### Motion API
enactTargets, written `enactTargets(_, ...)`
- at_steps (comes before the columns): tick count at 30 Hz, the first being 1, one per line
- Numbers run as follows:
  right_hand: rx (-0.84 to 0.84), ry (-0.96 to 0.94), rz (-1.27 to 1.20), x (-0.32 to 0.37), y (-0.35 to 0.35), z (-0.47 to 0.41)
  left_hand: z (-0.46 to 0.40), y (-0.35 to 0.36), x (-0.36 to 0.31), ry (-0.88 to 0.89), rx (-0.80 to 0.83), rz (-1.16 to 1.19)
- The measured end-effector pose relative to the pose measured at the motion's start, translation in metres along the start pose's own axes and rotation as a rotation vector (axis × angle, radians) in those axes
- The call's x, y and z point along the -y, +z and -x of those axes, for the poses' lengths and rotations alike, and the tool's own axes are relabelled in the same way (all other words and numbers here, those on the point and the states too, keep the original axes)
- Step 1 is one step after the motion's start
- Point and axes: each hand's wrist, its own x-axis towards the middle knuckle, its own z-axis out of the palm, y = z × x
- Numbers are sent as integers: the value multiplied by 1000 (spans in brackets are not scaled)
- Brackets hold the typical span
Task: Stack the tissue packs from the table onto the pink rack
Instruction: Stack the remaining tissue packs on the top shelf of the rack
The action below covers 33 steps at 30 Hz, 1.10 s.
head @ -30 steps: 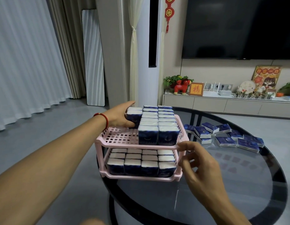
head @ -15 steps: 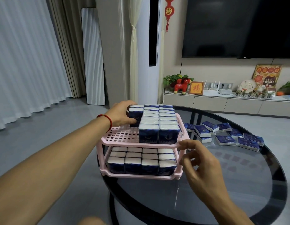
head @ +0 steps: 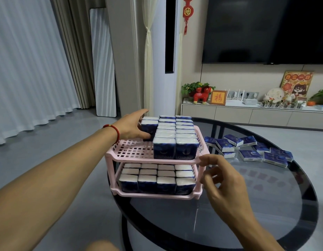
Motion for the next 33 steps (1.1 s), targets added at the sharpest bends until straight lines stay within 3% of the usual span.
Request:
enactTargets(10, -16, 5, 7, -7, -2, -2, 4, -6, -1, 0, -15, 72)
enactTargets(15, -66, 32, 9, -13, -6, -7, 13, -13, -3, 12, -31, -1)
enactTargets(18, -142, 113, 70, -37, -14, -18, 33, -19, -12, 40, -259, -73)
enactTargets(21, -119, 324, 218, -88, -23, -33, 73, -9, -41, 282, -712, -128)
enactTargets(23, -31, 436, 329, -124, -29, -40, 108, 19, -78, 457, -867, -30)
enactTargets(24, 30, 462, 383, -139, -30, -42, 122, 39, -97, 543, -843, 47)
enactTargets(26, 129, 475, 497, -159, -30, -50, 132, 90, -123, 647, -634, 170)
enactTargets(30, 120, 336, 756, -188, -24, -89, 114, 187, -130, 566, -142, 199)
enactTargets(33, 175, 345, 883, -206, -13, -121, 101, 223, -119, 565, 54, 80)
